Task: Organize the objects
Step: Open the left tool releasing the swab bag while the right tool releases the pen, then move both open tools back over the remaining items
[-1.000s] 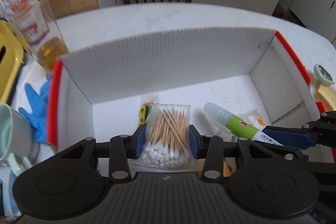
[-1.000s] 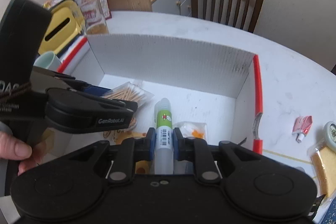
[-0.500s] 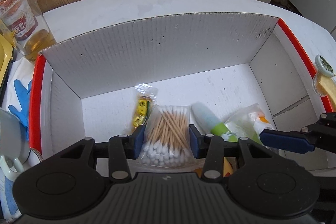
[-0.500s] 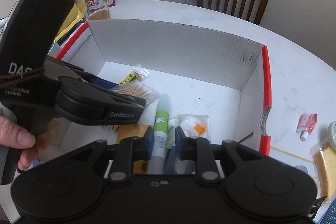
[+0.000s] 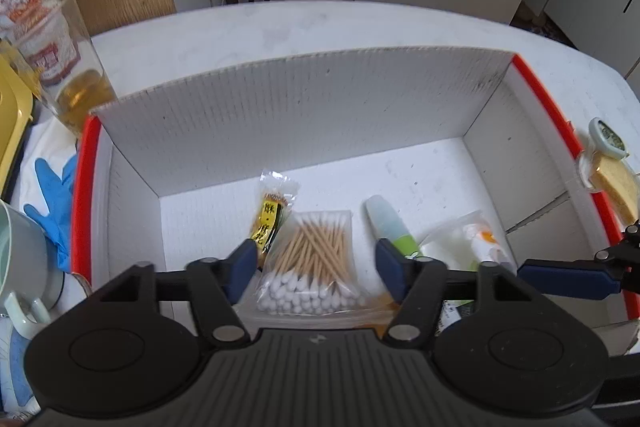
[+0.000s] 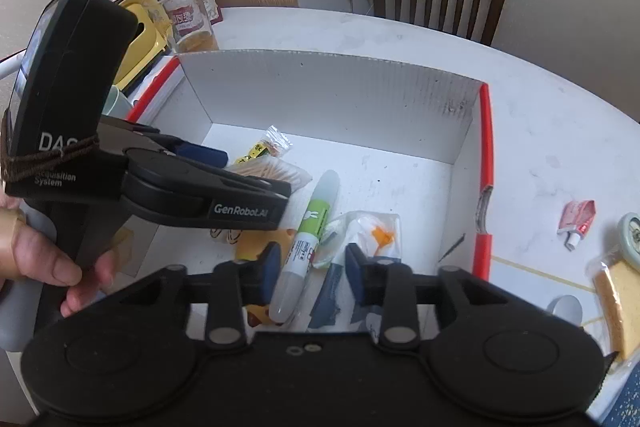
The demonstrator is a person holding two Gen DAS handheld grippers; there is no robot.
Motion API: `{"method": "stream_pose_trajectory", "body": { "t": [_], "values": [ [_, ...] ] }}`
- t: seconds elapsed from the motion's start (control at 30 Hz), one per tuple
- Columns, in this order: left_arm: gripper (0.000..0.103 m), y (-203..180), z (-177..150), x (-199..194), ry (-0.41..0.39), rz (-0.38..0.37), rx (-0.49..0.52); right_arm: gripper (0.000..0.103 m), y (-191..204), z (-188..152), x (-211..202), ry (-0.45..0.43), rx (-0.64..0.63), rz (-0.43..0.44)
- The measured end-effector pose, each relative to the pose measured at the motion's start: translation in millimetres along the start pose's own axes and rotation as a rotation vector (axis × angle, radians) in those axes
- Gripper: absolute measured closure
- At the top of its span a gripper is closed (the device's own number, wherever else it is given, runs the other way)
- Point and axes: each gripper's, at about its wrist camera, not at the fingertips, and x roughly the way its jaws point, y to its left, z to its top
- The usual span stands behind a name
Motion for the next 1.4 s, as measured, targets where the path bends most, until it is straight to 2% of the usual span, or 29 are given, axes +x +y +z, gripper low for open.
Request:
{"method": "stream_pose_trajectory", "body": {
  "t": [0.23,0.53,0.7,0.77,0.83,1.0,1.1,1.27,1.4],
  "values": [
    [0.037,-7,-4,-17,-0.037,0.0,0.015,0.055,2,-5,-22,-0.036,-0.001,0.012],
    [0.037,-22,-16,-50,-0.119,0.021,0.05,0.035,0,-15,-53,-0.085,-0.021,0.032],
    [0.037,-34,-22,-69,-0.163,0.029,0.035,0.023,-10,-23,-72,-0.114,-0.031,0.054],
    [0.034,-40,-25,-77,-0.172,0.028,0.02,0.019,-16,-28,-80,-0.125,-0.03,0.061],
    [0.027,-48,-29,-84,-0.185,0.03,0.008,0.017,-25,-33,-88,-0.134,-0.027,0.074],
    [0.026,-71,-39,-102,-0.217,0.023,-0.026,0.008,-46,-47,-108,-0.157,-0.024,0.095],
    [0.021,-88,-44,-110,-0.231,0.011,-0.045,0.005,-62,-57,-120,-0.177,-0.011,0.109],
    [0.015,-119,-53,-122,-0.248,-0.002,-0.072,0.003,-97,-78,-142,-0.199,-0.003,0.12],
    [0.013,-148,-57,-127,-0.259,-0.002,-0.052,0.003,-132,-94,-162,-0.224,0.021,0.104]
  ]
}}
